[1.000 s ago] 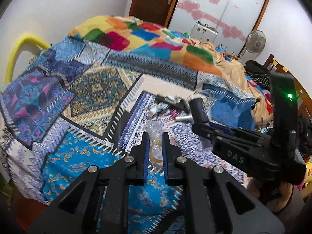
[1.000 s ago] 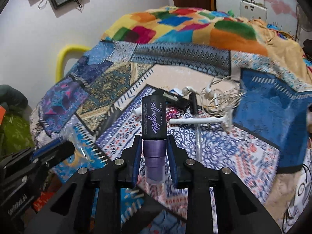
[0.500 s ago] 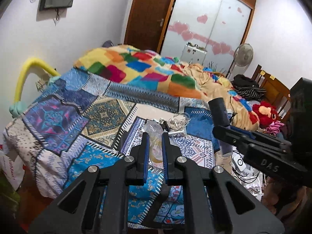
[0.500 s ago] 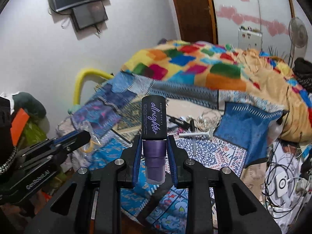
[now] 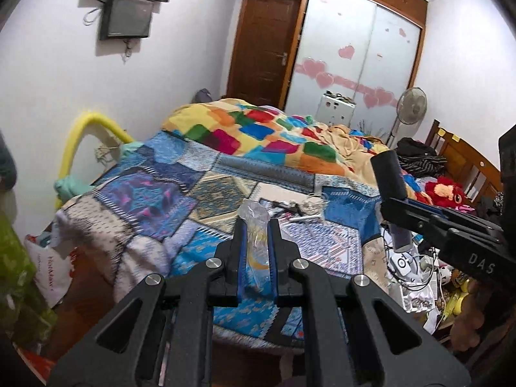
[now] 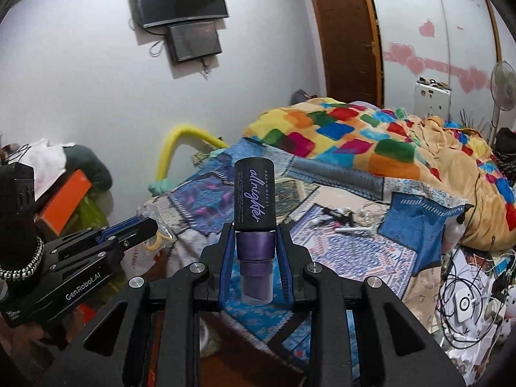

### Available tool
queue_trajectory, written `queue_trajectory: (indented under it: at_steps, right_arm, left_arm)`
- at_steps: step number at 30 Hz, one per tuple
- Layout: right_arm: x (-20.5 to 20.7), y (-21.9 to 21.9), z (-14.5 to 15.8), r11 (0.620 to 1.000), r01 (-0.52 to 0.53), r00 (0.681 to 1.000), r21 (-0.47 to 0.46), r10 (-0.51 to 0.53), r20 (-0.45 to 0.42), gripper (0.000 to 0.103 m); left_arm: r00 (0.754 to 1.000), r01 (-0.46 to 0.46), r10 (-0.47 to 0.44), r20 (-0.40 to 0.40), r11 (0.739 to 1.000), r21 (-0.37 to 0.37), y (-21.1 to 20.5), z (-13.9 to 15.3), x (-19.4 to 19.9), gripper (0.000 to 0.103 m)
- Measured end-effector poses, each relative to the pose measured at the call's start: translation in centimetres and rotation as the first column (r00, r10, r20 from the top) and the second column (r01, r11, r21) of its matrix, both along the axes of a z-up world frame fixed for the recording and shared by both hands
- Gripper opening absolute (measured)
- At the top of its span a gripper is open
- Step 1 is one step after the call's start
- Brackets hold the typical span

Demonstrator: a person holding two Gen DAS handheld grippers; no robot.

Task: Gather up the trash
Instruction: 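Carry the bottle and wrapper in both tools over the white bin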

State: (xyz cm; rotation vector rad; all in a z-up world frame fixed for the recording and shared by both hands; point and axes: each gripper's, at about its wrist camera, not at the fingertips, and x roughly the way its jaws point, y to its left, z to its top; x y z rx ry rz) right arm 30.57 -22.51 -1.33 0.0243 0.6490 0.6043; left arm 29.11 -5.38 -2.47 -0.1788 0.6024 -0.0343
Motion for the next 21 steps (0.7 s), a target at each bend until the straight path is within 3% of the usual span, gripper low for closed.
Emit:
queue_trajectory:
  at_steps: [9,21]
  right_arm:
    - [-5.6,4.9,-0.3,0.993,-0.117,0.993,-0.023,0.117,0.016,0.023]
    - [-10.2,12.9,-3.8,0.964,-0.254,0.967,-0.081,0.252,-0.041,0.023]
  left_arm:
    - [0.996,-0.083,0.083,-0.014,0.996,0.029,4.8,-0.4,-6.6,0.011]
    - [0.981,-0.181,0.182,-0.068,0.983,0.015,12.1,-3.5,-12.2,0.011]
